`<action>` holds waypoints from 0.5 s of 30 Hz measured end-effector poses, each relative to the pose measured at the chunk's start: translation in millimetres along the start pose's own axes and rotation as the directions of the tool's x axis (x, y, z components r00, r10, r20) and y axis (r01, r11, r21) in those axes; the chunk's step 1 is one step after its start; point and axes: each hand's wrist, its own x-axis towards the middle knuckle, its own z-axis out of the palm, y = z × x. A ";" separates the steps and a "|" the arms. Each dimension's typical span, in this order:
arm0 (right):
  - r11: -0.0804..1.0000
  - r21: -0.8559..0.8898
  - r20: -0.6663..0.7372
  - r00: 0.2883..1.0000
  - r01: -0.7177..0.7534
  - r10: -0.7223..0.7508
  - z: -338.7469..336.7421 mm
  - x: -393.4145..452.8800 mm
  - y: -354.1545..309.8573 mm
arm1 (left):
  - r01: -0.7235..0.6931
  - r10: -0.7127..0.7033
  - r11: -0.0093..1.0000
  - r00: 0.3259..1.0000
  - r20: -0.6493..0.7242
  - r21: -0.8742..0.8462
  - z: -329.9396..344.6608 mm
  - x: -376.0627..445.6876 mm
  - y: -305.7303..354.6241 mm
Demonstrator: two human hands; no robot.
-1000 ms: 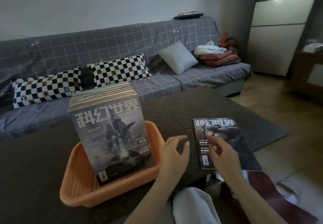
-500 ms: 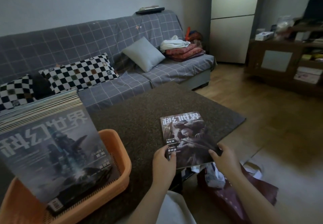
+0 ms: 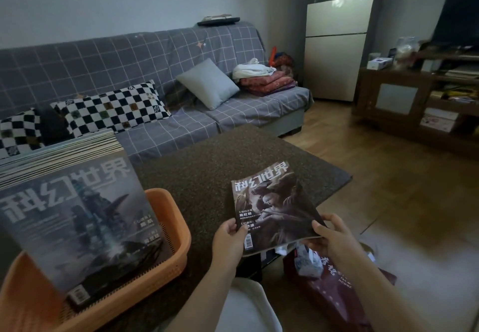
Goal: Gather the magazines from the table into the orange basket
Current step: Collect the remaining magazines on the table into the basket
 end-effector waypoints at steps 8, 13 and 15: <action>0.991 0.112 0.199 0.975 0.076 -0.098 14.2 -27.1 -7.2 | -0.106 0.125 0.980 0.987 0.105 -0.170 -28.9 -16.3 27.7; 0.983 0.149 0.307 0.941 0.104 -0.146 45.3 -33.8 -19.7 | -0.308 0.309 0.941 0.951 -0.014 -0.144 -62.3 -25.0 41.8; 0.984 0.140 0.353 0.923 0.110 -0.154 60.7 -37.2 -24.0 | -0.368 0.365 0.918 0.930 -0.050 -0.148 -79.4 -29.2 44.6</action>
